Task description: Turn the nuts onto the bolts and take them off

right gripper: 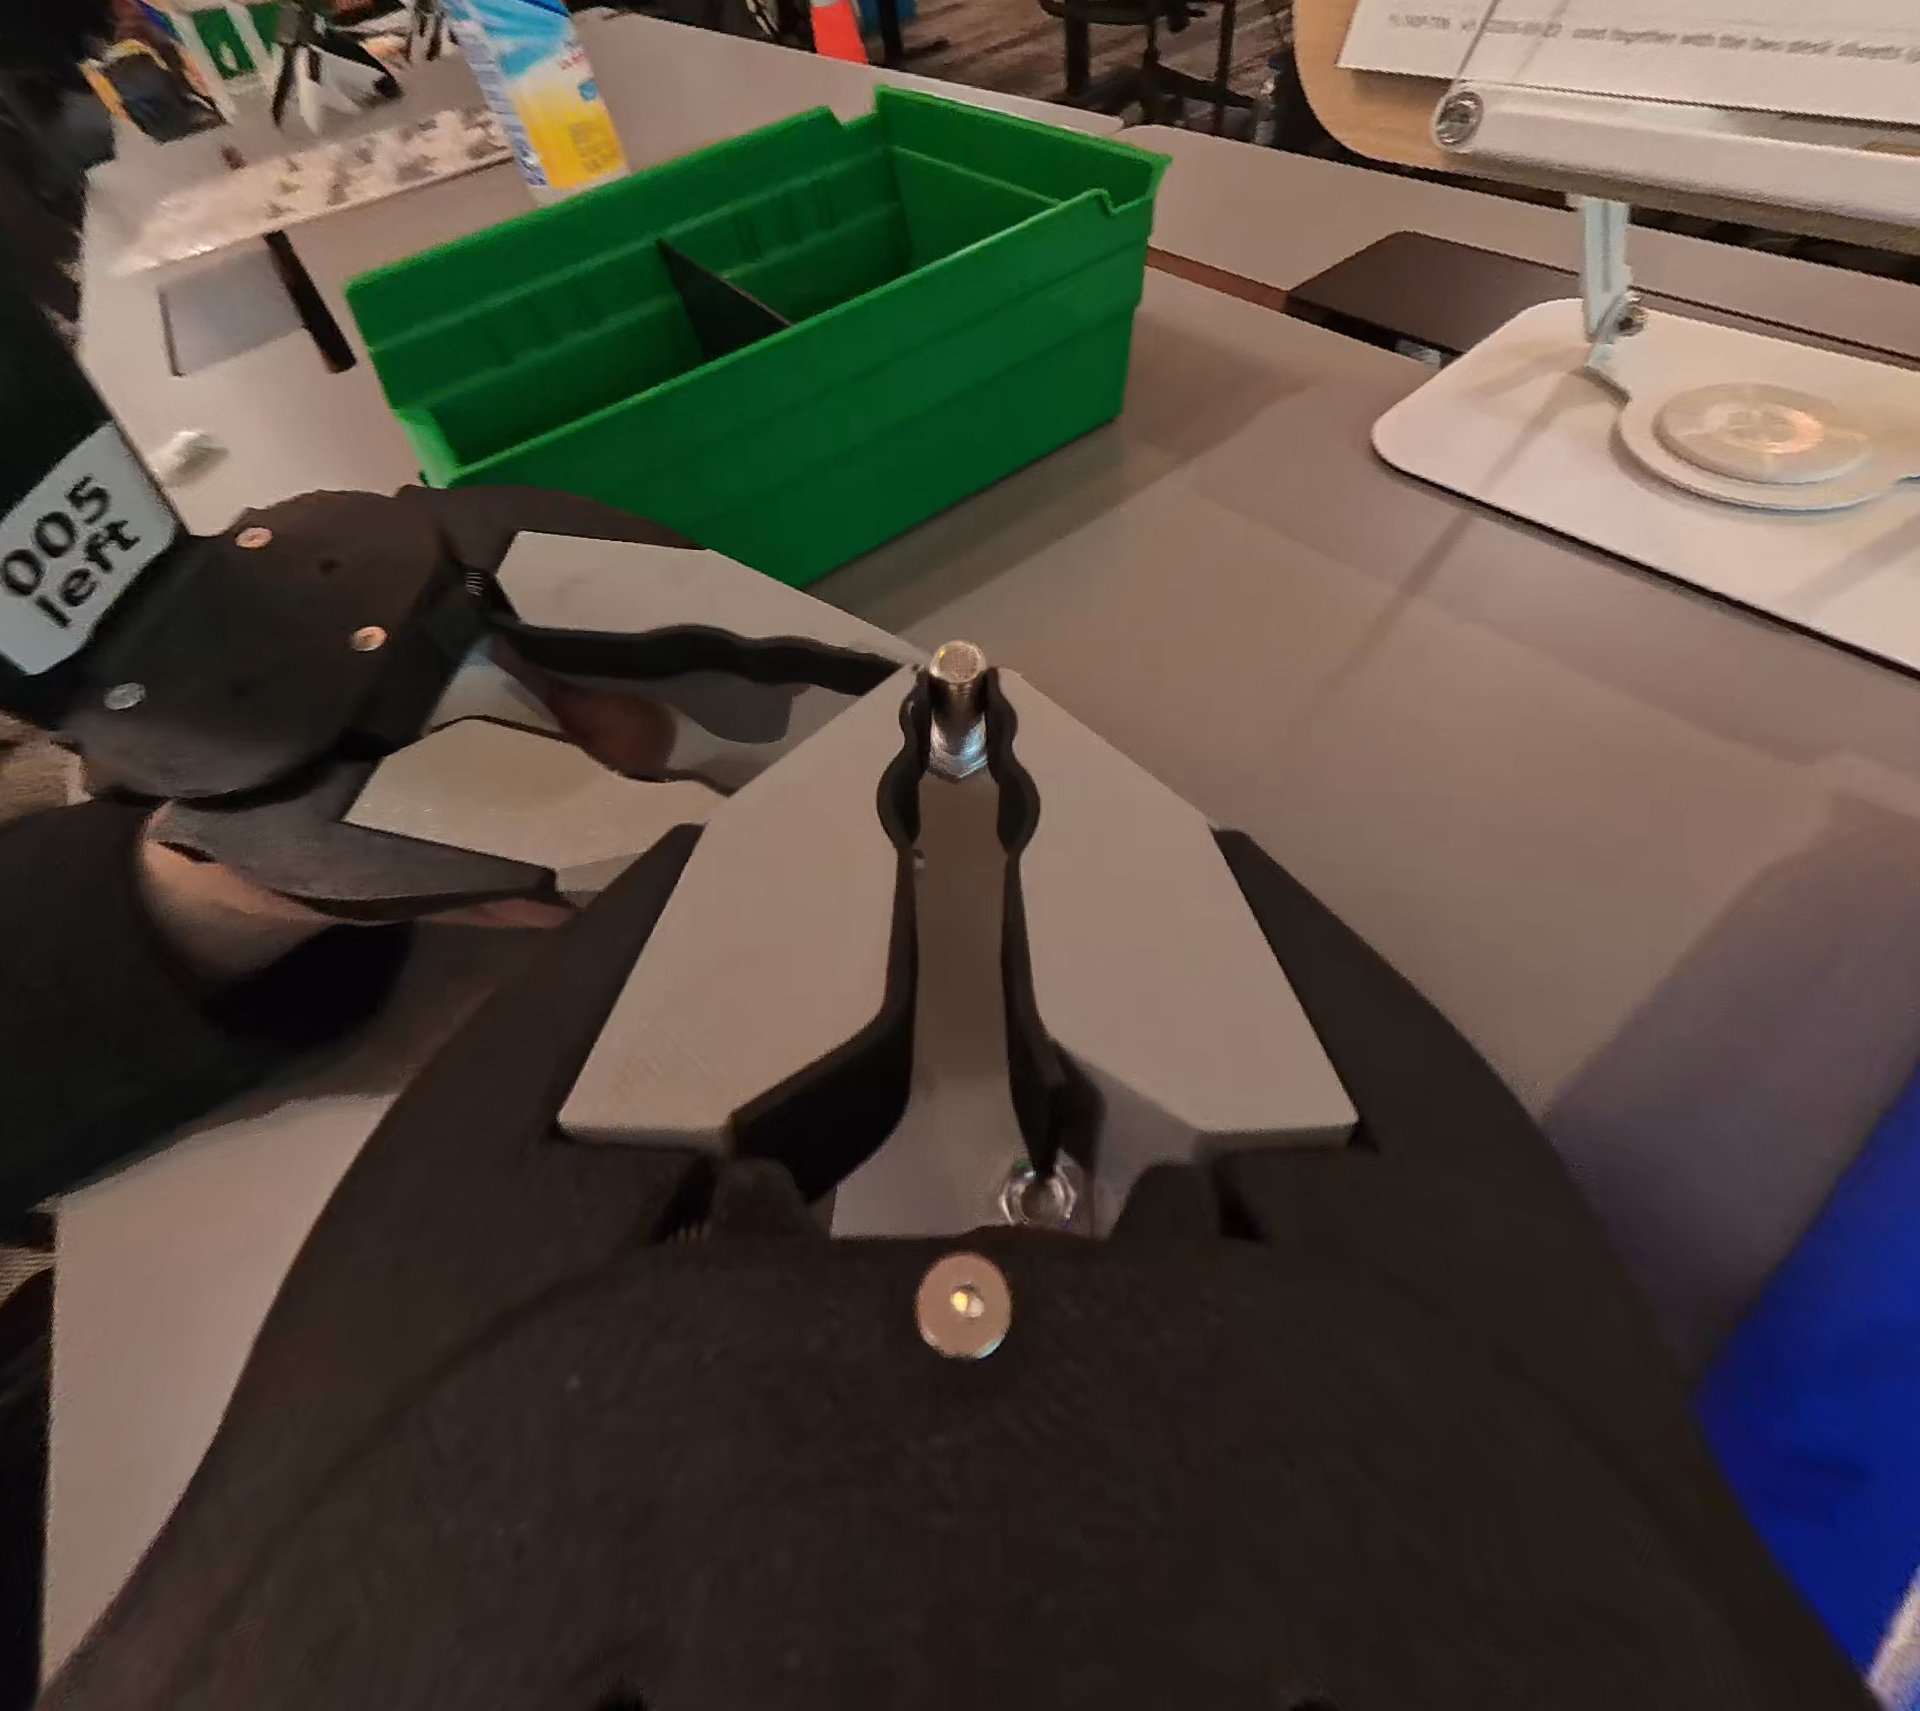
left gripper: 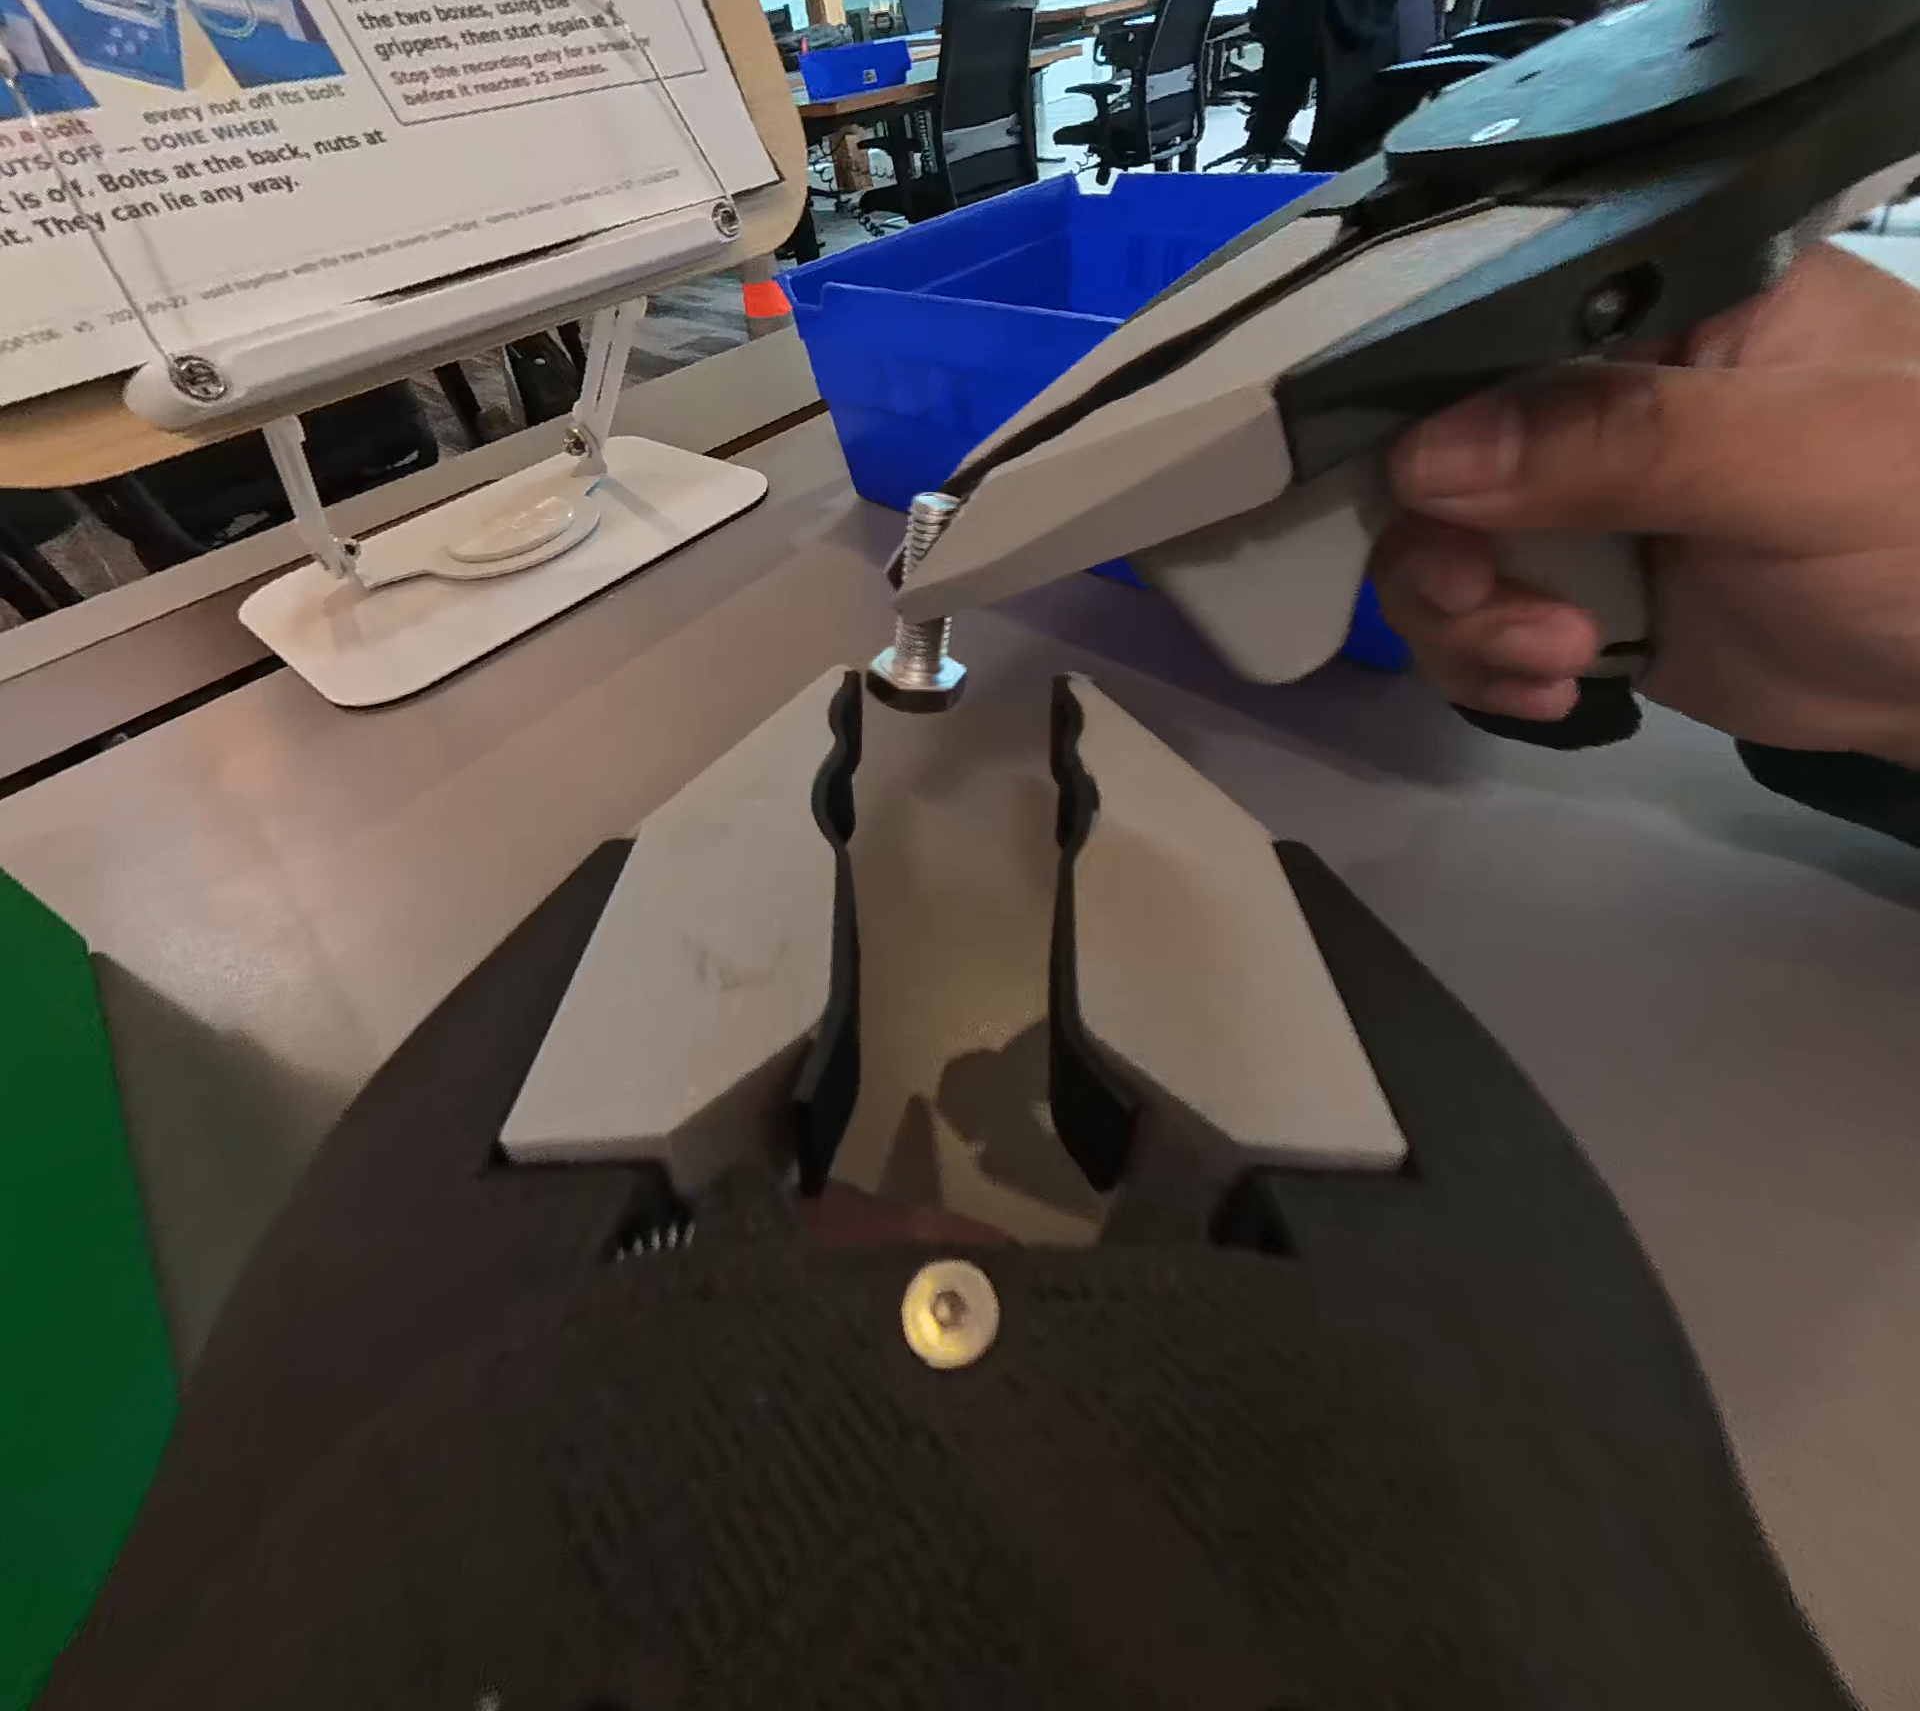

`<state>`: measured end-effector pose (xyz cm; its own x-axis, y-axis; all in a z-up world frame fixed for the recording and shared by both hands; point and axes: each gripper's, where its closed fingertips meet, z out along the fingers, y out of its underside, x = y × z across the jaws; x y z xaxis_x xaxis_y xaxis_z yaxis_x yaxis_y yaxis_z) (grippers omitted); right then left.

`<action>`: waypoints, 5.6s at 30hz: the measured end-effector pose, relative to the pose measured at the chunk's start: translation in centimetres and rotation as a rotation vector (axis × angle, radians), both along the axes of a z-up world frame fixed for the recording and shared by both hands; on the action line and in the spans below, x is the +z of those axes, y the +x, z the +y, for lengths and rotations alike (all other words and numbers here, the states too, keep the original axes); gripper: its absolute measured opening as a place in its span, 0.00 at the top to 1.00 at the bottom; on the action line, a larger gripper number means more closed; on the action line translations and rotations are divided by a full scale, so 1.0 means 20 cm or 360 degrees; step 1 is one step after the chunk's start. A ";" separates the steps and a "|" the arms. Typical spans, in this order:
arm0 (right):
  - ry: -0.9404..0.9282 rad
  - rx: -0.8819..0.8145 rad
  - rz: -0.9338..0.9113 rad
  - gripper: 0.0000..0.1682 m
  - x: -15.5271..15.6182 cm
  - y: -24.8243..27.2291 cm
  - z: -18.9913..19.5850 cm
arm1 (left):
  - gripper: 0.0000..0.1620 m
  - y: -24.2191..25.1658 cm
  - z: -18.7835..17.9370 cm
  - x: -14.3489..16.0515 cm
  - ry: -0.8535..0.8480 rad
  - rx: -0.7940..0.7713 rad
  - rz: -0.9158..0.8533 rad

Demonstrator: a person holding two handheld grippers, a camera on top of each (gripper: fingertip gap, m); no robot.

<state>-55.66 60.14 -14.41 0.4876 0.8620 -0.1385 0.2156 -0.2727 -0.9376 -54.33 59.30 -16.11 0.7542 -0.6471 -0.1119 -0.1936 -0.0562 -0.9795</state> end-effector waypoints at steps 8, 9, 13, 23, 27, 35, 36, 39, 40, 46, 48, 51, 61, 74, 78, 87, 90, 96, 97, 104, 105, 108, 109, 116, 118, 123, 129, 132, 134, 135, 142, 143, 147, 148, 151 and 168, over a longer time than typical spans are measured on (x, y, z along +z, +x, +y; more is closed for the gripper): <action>-0.0021 0.0072 0.0052 0.96 0.02 -0.02 -0.04 | 0.81 -0.01 0.00 0.01 0.0013 0.0018 -0.0005; -0.0024 0.0077 0.0058 0.96 0.02 -0.02 -0.05 | 0.81 -0.01 0.00 0.00 0.0020 0.0019 0.0007; -0.0017 0.0130 0.0041 0.96 0.01 -0.03 -0.07 | 0.83 0.00 0.00 0.01 0.0058 0.0014 0.0035; 0.0013 0.0160 0.0008 0.96 0.00 -0.05 -0.09 | 0.90 -0.01 0.00 -0.01 0.0048 0.0015 0.0103; 0.0012 0.0158 0.0062 0.94 0.02 -0.04 -0.08 | 0.90 0.00 -0.01 -0.03 0.0031 -0.0008 0.0129; 0.0016 0.0145 0.0017 0.96 0.00 -0.04 -0.08 | 0.90 0.00 -0.01 -0.03 -0.0013 -0.0015 0.0094; 0.0026 0.0142 0.0009 0.96 0.00 -0.04 -0.08 | 0.90 0.00 -0.01 -0.03 -0.0011 -0.0010 0.0091; 0.0060 0.0102 -0.0033 0.96 0.00 -0.03 -0.06 | 0.90 -0.01 -0.01 -0.01 0.0012 -0.0008 0.0045; 0.0065 0.0088 -0.0050 0.96 -0.01 -0.03 -0.05 | 0.90 -0.01 -0.01 -0.01 0.0011 -0.0009 0.0034; 0.0013 0.0129 -0.0012 0.96 -0.01 -0.04 -0.07 | 0.95 0.00 -0.02 0.00 0.0005 -0.0036 0.0016; 0.0004 0.0137 -0.0007 0.96 -0.01 -0.04 -0.08 | 0.96 0.00 -0.02 0.00 -0.0026 -0.0059 0.0004; -0.0009 0.0145 -0.0011 0.96 -0.02 -0.04 -0.08 | 0.96 0.00 -0.02 -0.02 -0.0063 -0.0078 -0.0002; 0.0062 0.0146 -0.0073 0.96 -0.03 -0.05 -0.08 | 0.96 0.00 -0.03 -0.03 -0.0184 -0.0131 -0.0109; 0.0016 0.0186 -0.0033 0.96 -0.04 -0.05 -0.09 | 0.96 -0.01 -0.03 -0.05 -0.0168 -0.0110 -0.0024; -0.0040 0.0194 0.0037 0.91 -0.02 -0.04 -0.09 | 0.96 -0.06 0.00 -0.04 -0.0156 -0.0032 -0.0059; -0.0061 0.0256 -0.0159 0.83 -0.15 0.00 -0.15 | 0.96 -0.15 0.04 0.01 -0.0140 0.0036 -0.0221; 0.0020 0.0236 -0.0326 0.82 -0.24 0.07 -0.16 | 0.96 -0.14 0.02 0.02 -0.0150 -0.0043 -0.0262; 0.0115 0.0009 -0.0526 0.84 -0.33 0.28 -0.11 | 0.96 -0.11 -0.02 0.04 -0.0153 -0.0178 -0.0313; 0.0141 -0.0067 -0.0550 0.83 -0.33 0.32 -0.09 | 0.96 -0.10 -0.03 0.04 -0.0150 -0.0204 -0.0317; 0.0094 0.0091 -0.0445 0.77 -0.33 0.36 -0.17 | 0.96 -0.02 -0.16 0.07 -0.0133 -0.0533 -0.0351; 0.0076 0.0146 -0.0466 0.77 -0.35 0.35 -0.19 | 0.96 -0.01 -0.18 0.08 -0.0142 -0.0596 -0.0367; 0.0131 0.0138 -0.0604 0.77 -0.41 0.34 -0.18 | 0.96 0.03 -0.29 0.08 -0.0249 -0.0835 -0.0439; 0.0143 0.0145 -0.0647 0.77 -0.44 0.34 -0.18 | 0.96 0.04 -0.32 0.08 -0.0258 -0.0887 -0.0433; 0.0104 0.0178 -0.0672 0.77 -0.47 0.33 -0.16 | 0.96 0.11 -0.49 0.09 -0.0229 -0.1186 -0.0380; 0.0117 0.0160 -0.0700 0.80 -0.47 0.35 -0.13 | 0.96 0.12 -0.53 0.09 -0.0258 -0.1278 -0.0393; 0.0105 0.0287 -0.0695 0.85 -0.48 0.33 -0.16 | 0.96 0.13 -0.53 0.08 -0.0273 -0.1278 -0.0384; 0.0117 0.0345 -0.0756 0.90 -0.51 0.32 -0.17 | 0.95 0.13 -0.54 0.08 -0.0269 -0.1268 -0.0360; 0.0133 0.0365 -0.0758 0.91 -0.51 0.31 -0.18 | 0.96 0.13 -0.51 0.08 -0.0245 -0.1220 -0.0356; 0.0145 0.0371 -0.0730 0.91 -0.49 0.30 -0.19 | 0.96 0.12 -0.47 0.07 -0.0221 -0.1137 -0.0345; 0.0142 0.0376 -0.0706 0.91 -0.48 0.30 -0.20 | 0.96 0.11 -0.44 0.07 -0.0213 -0.1089 -0.0342; 0.0198 0.0388 -0.0508 0.91 -0.34 0.28 -0.26 | 0.96 0.10 -0.35 0.07 -0.0164 -0.0897 -0.0310; 0.0180 0.0392 -0.0449 0.91 -0.31 0.27 -0.27 | 0.96 0.10 -0.34 0.06 -0.0167 -0.0891 -0.0305; 0.0090 0.0354 -0.0288 0.91 -0.15 0.28 -0.26 | 0.96 0.10 -0.33 0.06 -0.0161 -0.0869 -0.0291; 0.0092 0.0351 -0.0277 0.91 -0.11 0.28 -0.26 | 0.96 0.10 -0.33 0.06 -0.0158 -0.0861 -0.0286; 0.0009 0.0388 -0.0294 0.91 0.01 0.26 -0.28 | 0.96 0.11 -0.31 0.05 -0.0136 -0.0820 -0.0249; -0.0037 0.0445 -0.0629 0.91 0.13 0.09 -0.37 | 0.96 0.10 -0.31 0.06 -0.0082 -0.0784 -0.0243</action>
